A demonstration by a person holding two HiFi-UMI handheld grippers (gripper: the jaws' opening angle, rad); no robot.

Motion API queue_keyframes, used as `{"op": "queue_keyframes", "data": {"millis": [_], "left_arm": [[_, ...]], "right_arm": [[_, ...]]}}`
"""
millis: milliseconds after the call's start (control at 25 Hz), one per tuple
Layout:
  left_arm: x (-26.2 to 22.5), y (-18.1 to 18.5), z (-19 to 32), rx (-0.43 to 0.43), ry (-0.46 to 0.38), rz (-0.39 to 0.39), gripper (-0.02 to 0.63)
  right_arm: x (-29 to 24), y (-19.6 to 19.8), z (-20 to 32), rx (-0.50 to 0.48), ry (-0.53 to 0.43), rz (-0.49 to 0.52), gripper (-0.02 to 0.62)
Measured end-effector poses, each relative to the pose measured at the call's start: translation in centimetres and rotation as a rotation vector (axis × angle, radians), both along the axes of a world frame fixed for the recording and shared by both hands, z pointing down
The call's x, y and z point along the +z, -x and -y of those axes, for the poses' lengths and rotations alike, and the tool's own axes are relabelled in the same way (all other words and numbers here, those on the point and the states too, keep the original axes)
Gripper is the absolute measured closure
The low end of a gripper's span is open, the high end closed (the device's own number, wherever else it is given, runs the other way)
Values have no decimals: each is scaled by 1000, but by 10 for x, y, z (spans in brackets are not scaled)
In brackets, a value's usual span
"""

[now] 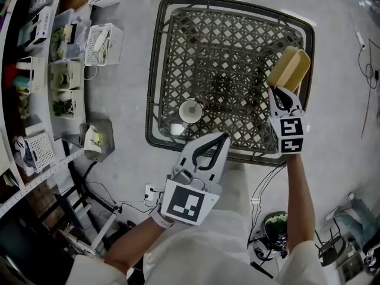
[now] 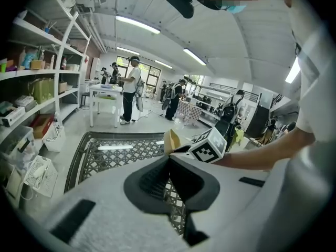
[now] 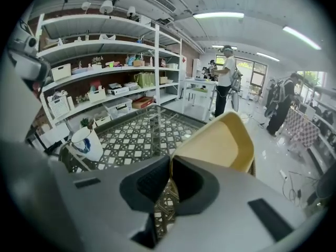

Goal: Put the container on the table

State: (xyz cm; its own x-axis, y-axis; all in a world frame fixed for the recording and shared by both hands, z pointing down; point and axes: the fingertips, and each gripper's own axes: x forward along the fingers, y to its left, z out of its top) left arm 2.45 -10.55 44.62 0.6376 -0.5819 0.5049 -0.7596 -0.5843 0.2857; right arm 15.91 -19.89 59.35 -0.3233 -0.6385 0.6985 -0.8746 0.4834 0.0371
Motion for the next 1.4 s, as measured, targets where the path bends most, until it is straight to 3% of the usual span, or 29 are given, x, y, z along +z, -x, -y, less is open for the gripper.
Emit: {"op": "queue_keyframes", "data": {"millis": [480,720,840,960,1080,1400], "left_arm": [[22,-10,15,-33,16,17,581],[23,-9,12,-33,17,25,581],[25,-10,10,-31,22,25,581],[25,-10,8,-27,17,25,581],[22,-10,5,-22,12,25,581],[-3,-6,-9,0,-16,5,581]], "right_arm": [[56,-4,24,-101,116,-90,560],[62,-4,28,-110,108,-132,552],[63,-5,29,-108,106,-134,503],[60,-5,28,-100,94,-124,502],[51,-5,26,-86,63,-111,540],[9,-4,4,-74,4,-119,565]]}}
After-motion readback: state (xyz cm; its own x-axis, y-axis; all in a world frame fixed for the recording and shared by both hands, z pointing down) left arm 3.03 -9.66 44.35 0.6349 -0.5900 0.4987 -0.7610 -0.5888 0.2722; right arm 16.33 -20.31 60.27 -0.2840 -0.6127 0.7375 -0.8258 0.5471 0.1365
